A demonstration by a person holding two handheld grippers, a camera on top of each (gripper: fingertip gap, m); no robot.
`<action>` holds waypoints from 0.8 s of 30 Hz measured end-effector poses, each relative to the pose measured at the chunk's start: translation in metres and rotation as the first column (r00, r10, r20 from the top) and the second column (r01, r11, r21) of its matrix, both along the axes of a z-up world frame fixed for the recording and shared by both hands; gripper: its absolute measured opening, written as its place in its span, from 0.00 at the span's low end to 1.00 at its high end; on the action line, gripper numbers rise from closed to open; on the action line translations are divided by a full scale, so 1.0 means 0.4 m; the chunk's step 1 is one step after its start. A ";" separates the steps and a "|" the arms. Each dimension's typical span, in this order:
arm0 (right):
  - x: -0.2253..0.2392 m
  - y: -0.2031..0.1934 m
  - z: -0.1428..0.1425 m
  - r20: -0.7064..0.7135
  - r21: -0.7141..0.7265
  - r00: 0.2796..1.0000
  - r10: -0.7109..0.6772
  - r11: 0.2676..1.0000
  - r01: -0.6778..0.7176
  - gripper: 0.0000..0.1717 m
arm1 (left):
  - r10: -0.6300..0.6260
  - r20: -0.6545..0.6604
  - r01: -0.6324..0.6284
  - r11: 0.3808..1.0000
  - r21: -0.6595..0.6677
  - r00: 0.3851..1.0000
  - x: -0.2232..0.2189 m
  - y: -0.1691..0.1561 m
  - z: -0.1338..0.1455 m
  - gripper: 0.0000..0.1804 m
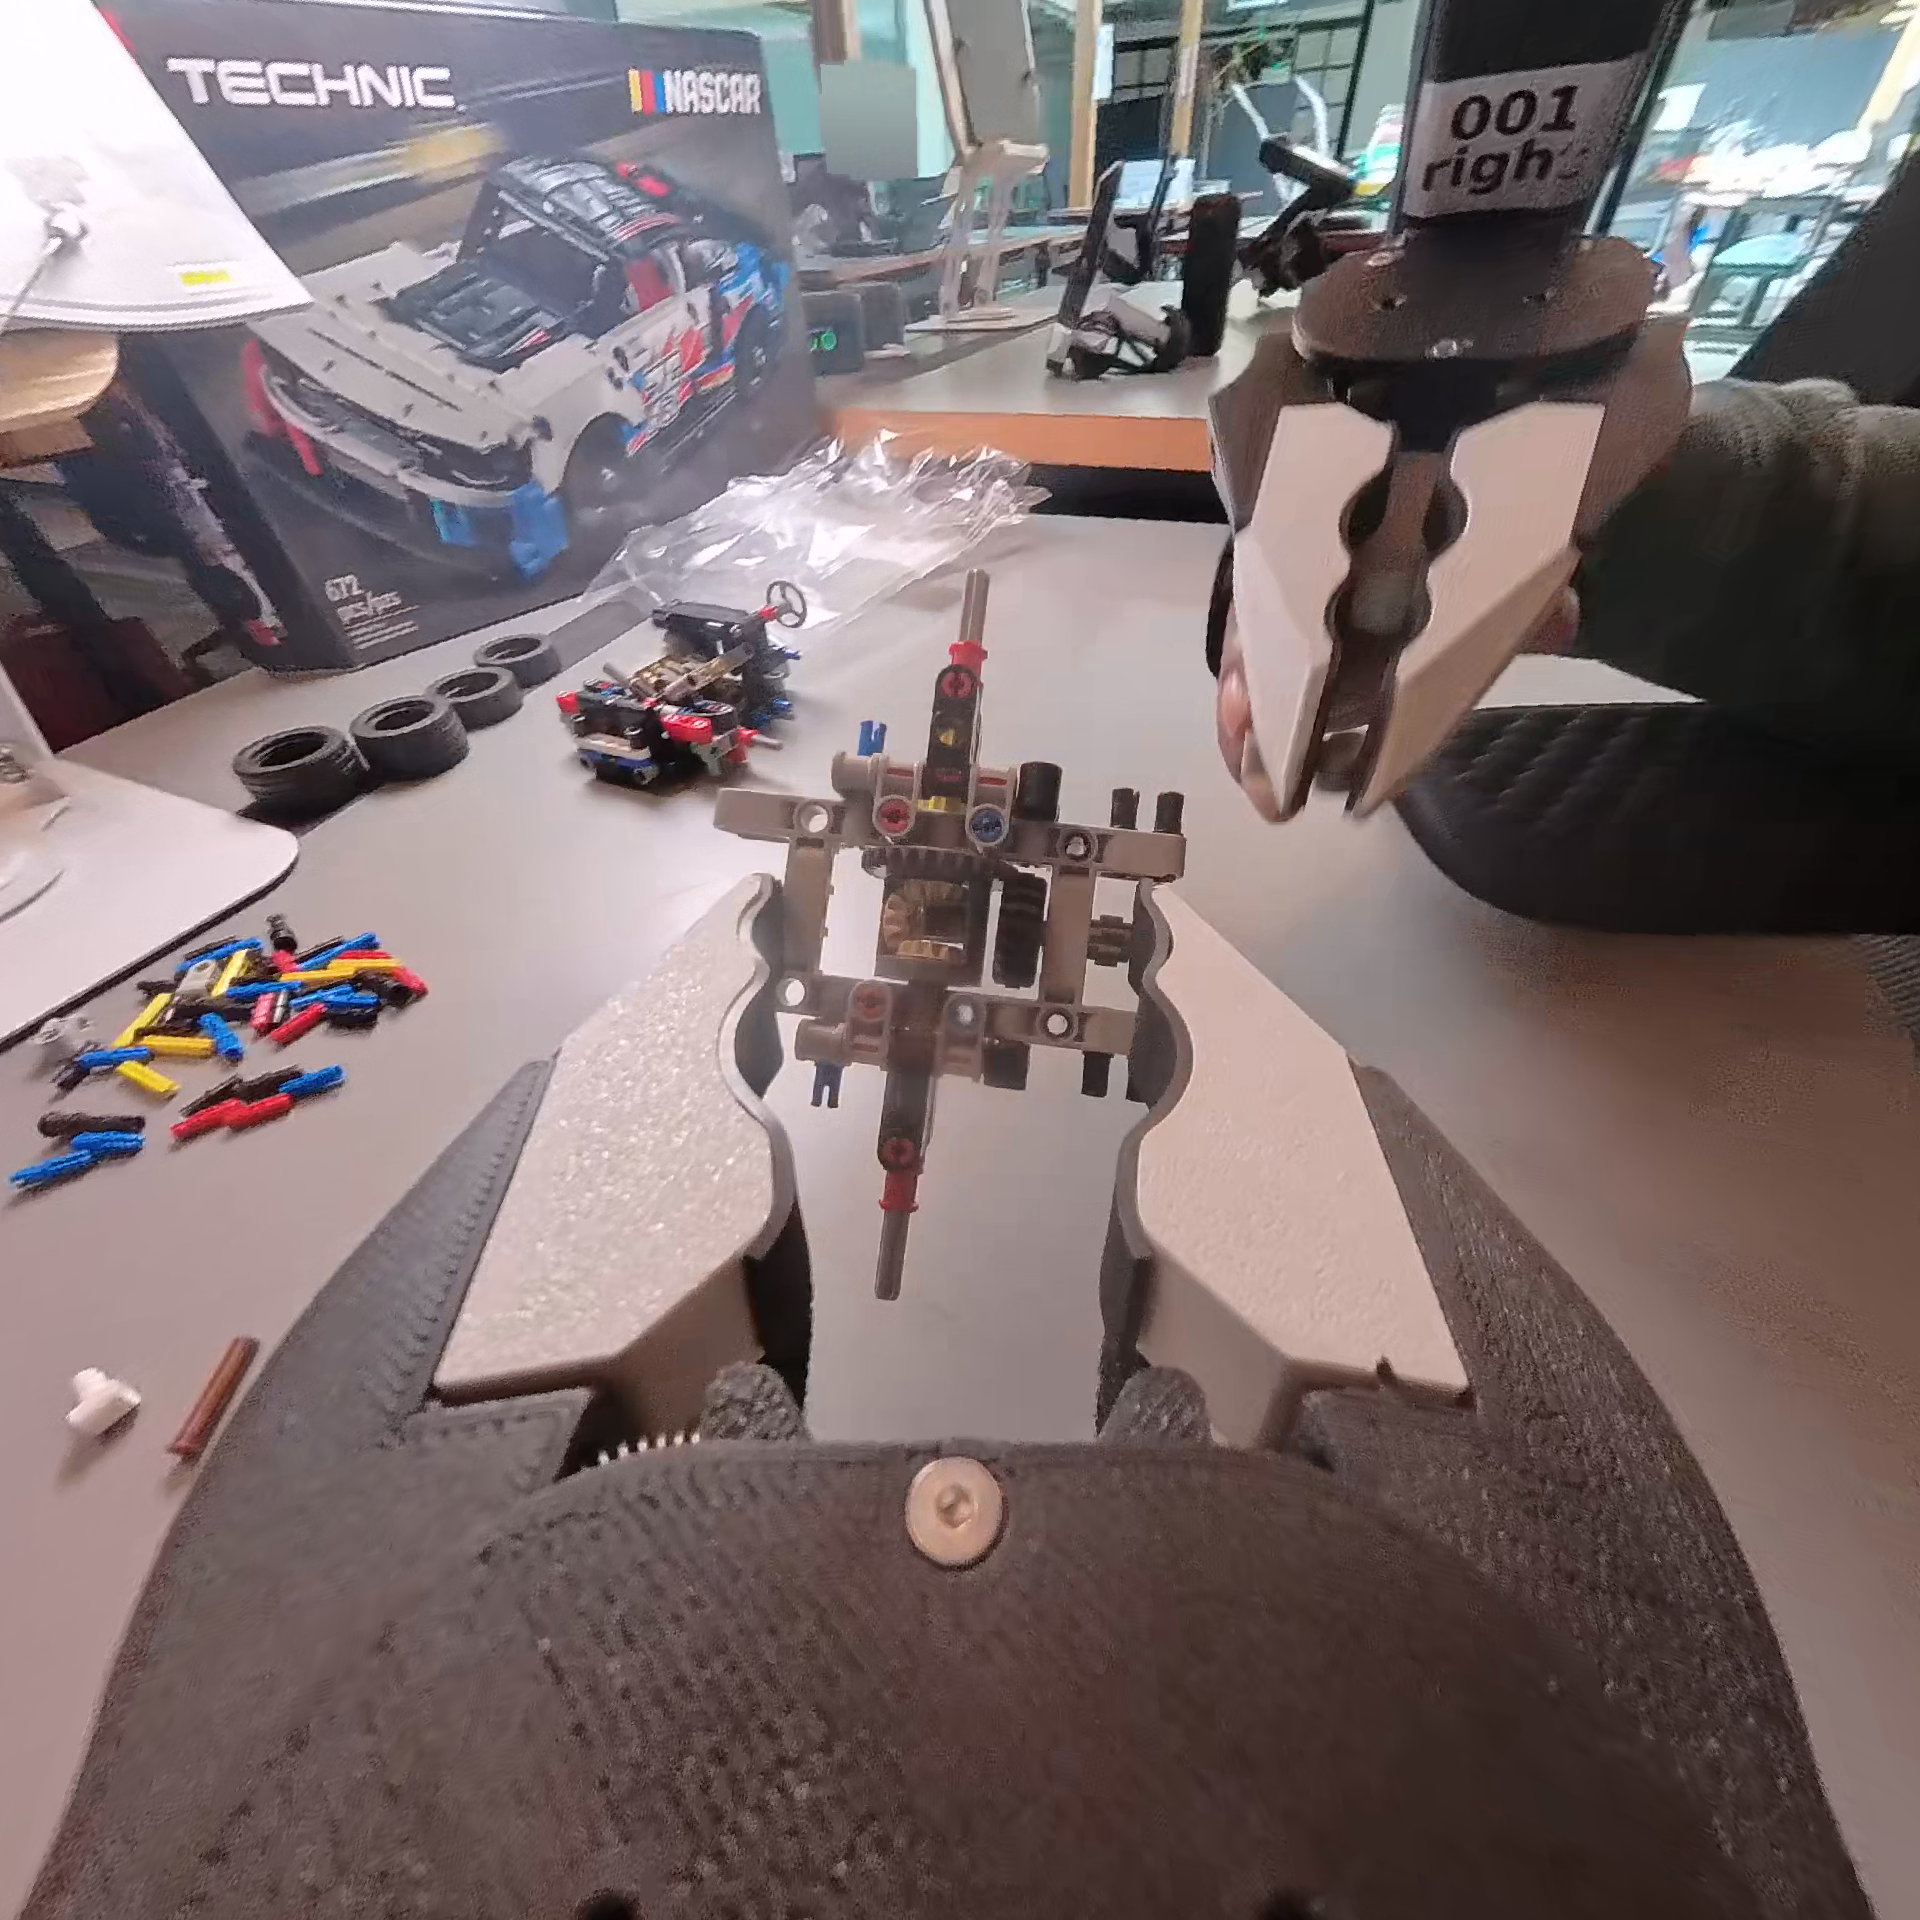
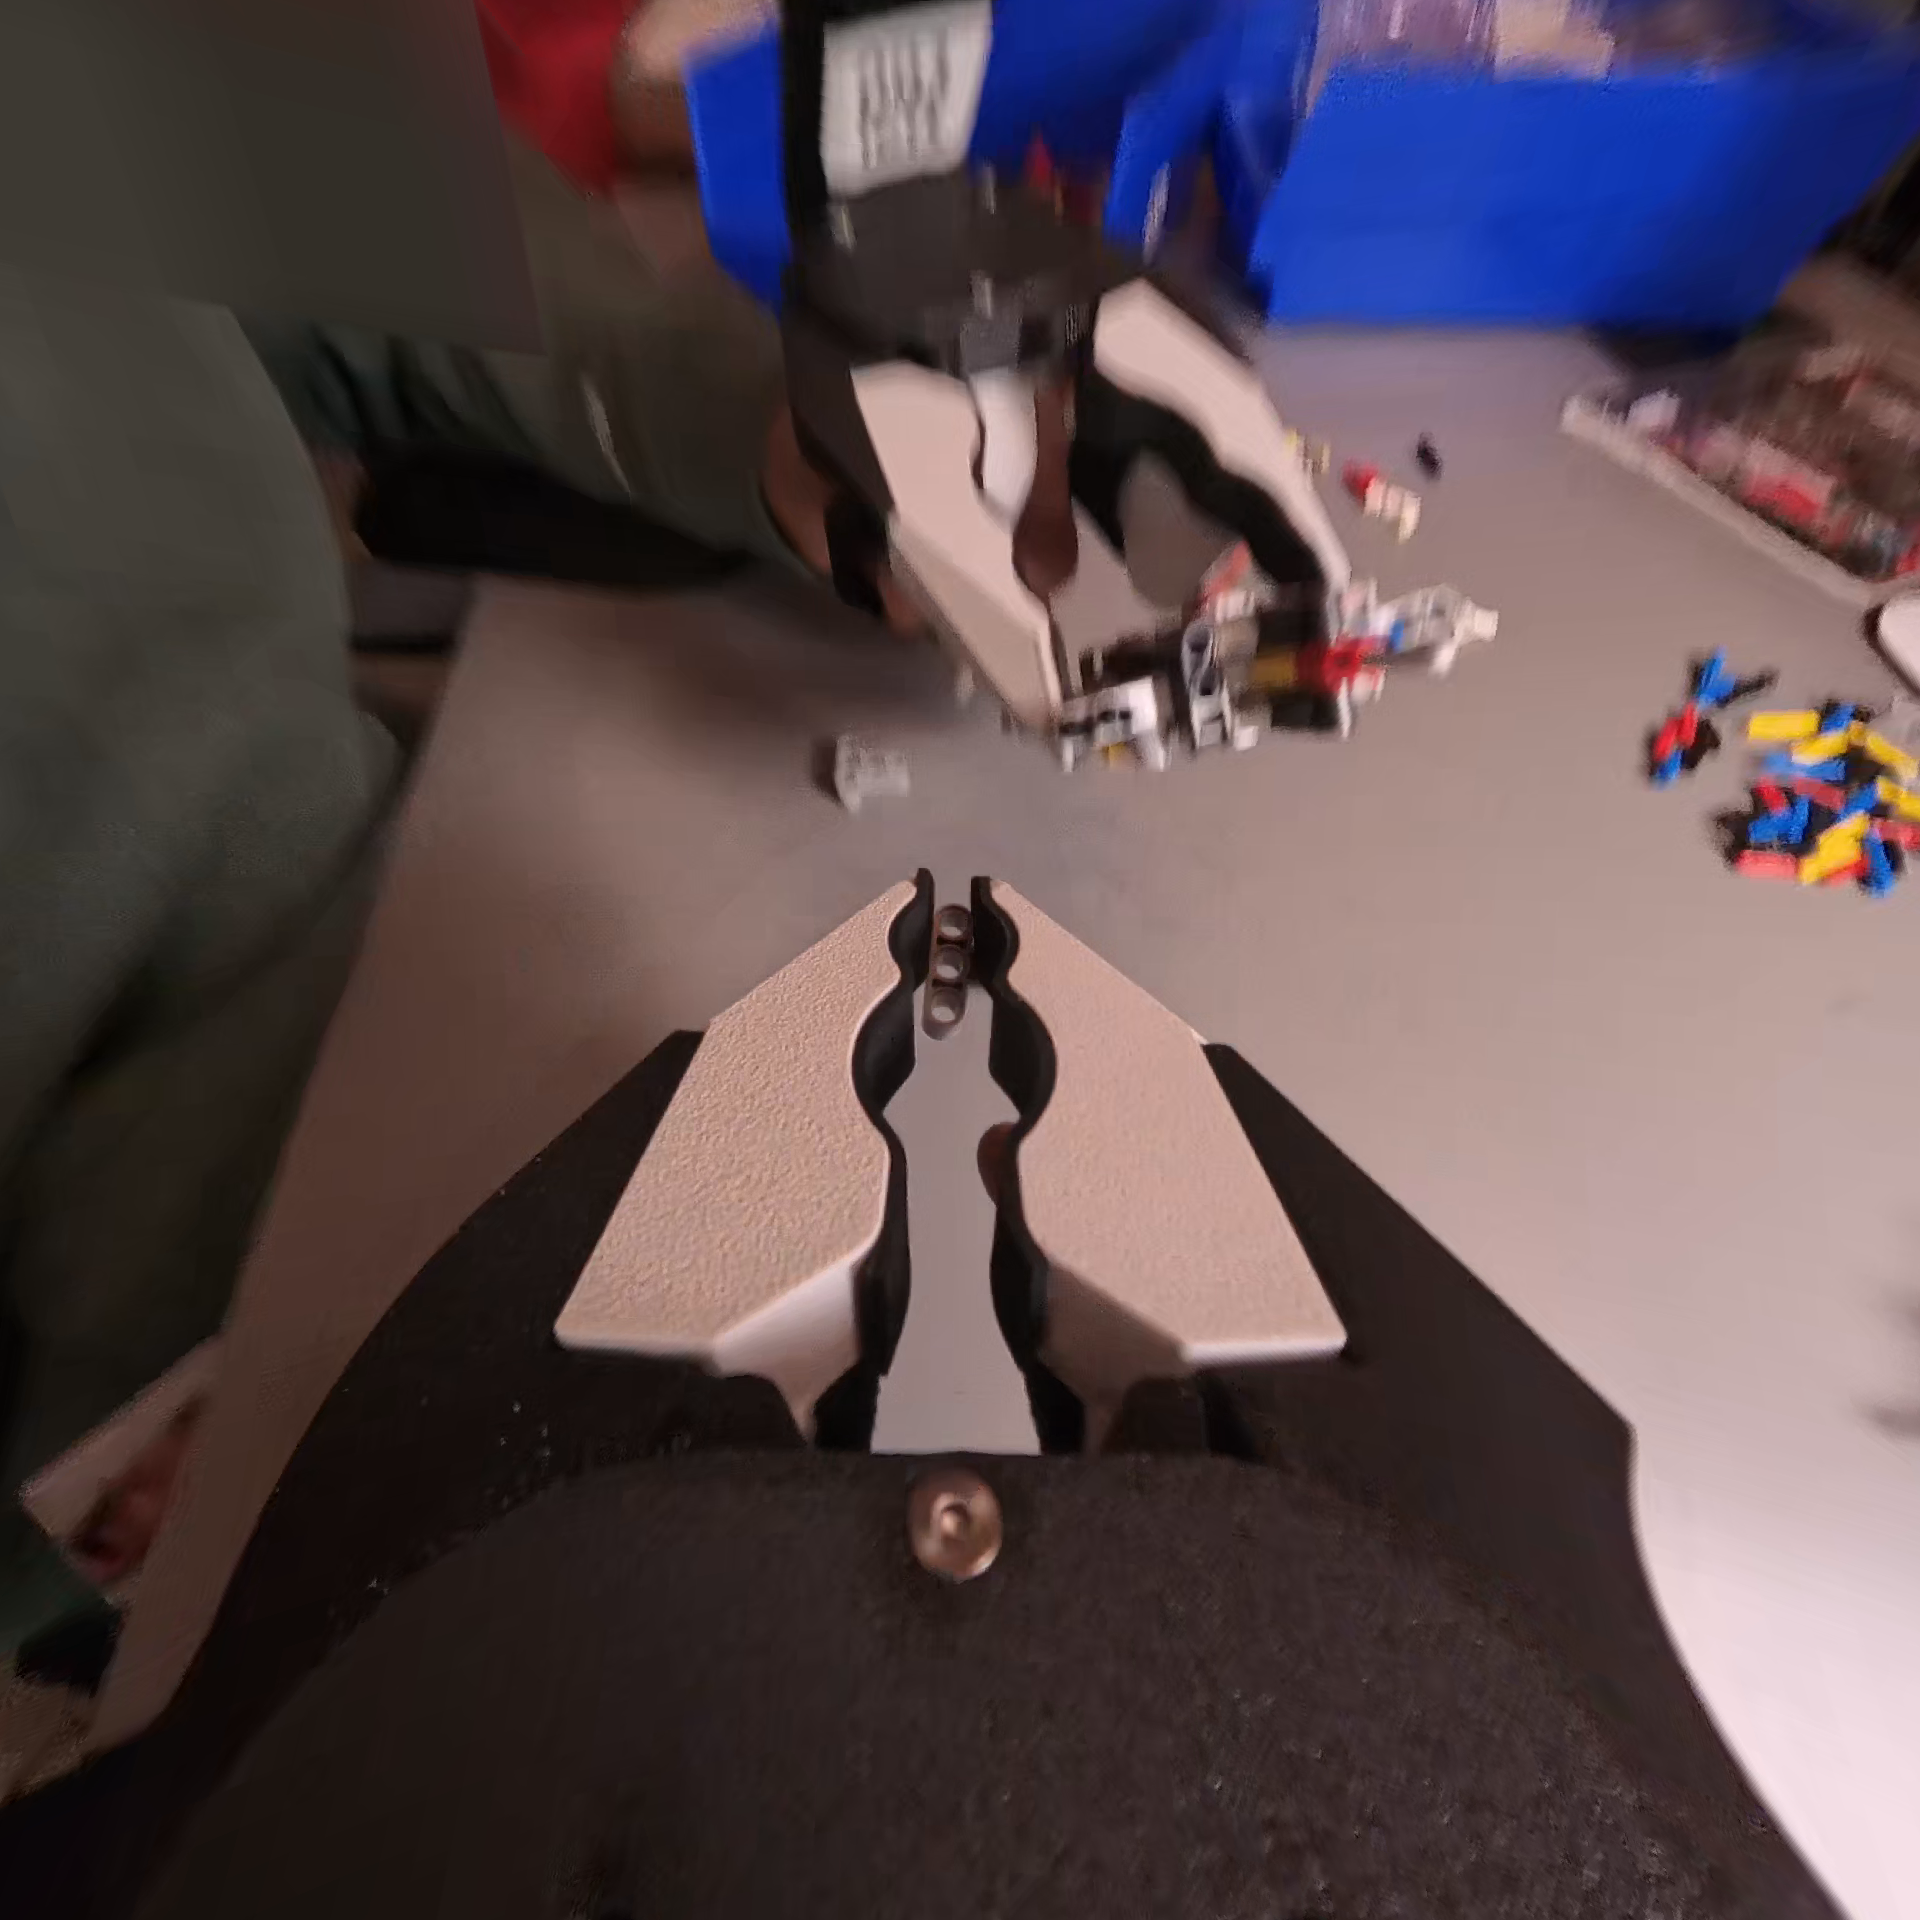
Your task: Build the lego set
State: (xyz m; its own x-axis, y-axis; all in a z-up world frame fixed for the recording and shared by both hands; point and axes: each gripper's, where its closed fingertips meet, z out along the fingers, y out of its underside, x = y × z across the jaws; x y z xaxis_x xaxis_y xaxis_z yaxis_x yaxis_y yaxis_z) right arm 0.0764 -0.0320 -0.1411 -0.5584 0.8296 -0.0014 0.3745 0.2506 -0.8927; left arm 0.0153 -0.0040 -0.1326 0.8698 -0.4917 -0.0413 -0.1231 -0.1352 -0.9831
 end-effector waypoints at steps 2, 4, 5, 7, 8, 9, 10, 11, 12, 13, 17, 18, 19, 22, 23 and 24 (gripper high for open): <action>0.005 0.023 -0.086 0.099 0.168 0.994 -0.034 0.986 0.017 0.03 | 0.005 0.011 -0.005 1.000 -0.012 1.000 -0.004 0.004 -0.005 0.36; 0.006 0.033 -0.149 0.185 0.286 0.981 -0.065 0.958 0.010 0.03 | 0.011 0.017 -0.010 1.000 -0.010 1.000 -0.006 0.006 -0.006 0.36; 0.006 0.034 -0.168 0.204 0.326 0.976 -0.070 0.945 0.000 0.03 | 0.009 0.018 -0.009 1.000 -0.010 1.000 -0.006 0.006 -0.006 0.36; 0.009 0.038 -0.196 0.247 0.379 0.966 -0.079 0.925 -0.022 0.04 | 0.006 0.023 -0.006 1.000 -0.007 1.000 -0.005 0.005 -0.005 0.36; 0.007 0.039 -0.199 0.246 0.394 0.966 -0.084 0.919 -0.020 0.05 | 0.005 0.024 -0.004 1.000 -0.003 1.000 -0.004 0.004 -0.004 0.36; 0.008 0.036 -0.199 0.250 0.390 0.965 -0.080 0.920 -0.025 0.06 | 0.004 0.023 -0.004 1.000 -0.001 1.000 -0.003 0.004 -0.002 0.36; 0.009 0.037 -0.199 0.255 0.391 0.963 -0.087 0.920 -0.021 0.07 | 0.004 0.021 -0.004 1.000 0.001 1.000 -0.003 0.004 -0.002 0.36; 0.010 0.038 -0.199 0.255 0.393 0.963 -0.090 0.919 -0.018 0.08 | 0.001 0.021 -0.001 1.000 0.002 1.000 -0.001 0.003 -0.002 0.36; 0.010 0.039 -0.197 0.253 0.391 0.963 -0.094 0.920 -0.013 0.10 | -0.002 0.022 0.002 1.000 0.004 1.000 0.000 0.003 -0.002 0.36; 0.007 0.040 -0.187 0.240 0.375 0.965 -0.105 0.927 0.007 0.11 | -0.003 0.022 0.003 1.000 0.007 1.000 0.002 0.003 -0.001 0.36; -0.060 0.015 -0.023 0.089 -0.054 0.971 -0.223 0.972 0.229 0.16 | 0.014 0.001 -0.014 0.998 0.065 1.000 0.005 0.000 0.019 0.36; -0.078 0.008 0.014 0.090 -0.205 0.962 -0.260 0.940 0.273 0.17 | 0.029 -0.012 -0.028 0.995 0.092 1.000 0.004 0.000 0.028 0.36; -0.094 0.006 0.032 0.106 -0.307 0.951 -0.291 0.900 0.310 0.18 | 0.048 -0.031 -0.044 0.992 0.119 0.998 0.004 0.000 0.036 0.36; -0.121 0.004 0.050 0.097 -0.399 0.937 -0.335 0.849 0.345 0.12 | 0.153 -0.127 -0.127 0.973 0.191 0.980 -0.016 0.004 0.048 0.36; -0.125 0.005 0.064 0.079 -0.421 0.937 -0.340 0.841 0.341 0.10 | 0.171 -0.151 -0.138 0.968 0.210 0.974 -0.019 0.004 0.053 0.36; -0.127 0.008 0.074 0.072 -0.432 0.939 -0.335 0.838 0.332 0.07 | 0.188 -0.166 -0.148 0.963 0.226 0.968 -0.022 0.002 0.058 0.36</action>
State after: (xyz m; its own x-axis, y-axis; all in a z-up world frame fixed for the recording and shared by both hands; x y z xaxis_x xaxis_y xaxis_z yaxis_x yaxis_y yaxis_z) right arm 0.0257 -0.0289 -0.1115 -0.2491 0.8820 -0.4000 0.3593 -0.2994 -0.8839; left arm 0.0065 -0.0031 -0.1093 0.9065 -0.3019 -0.2951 -0.2979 0.0377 -0.9538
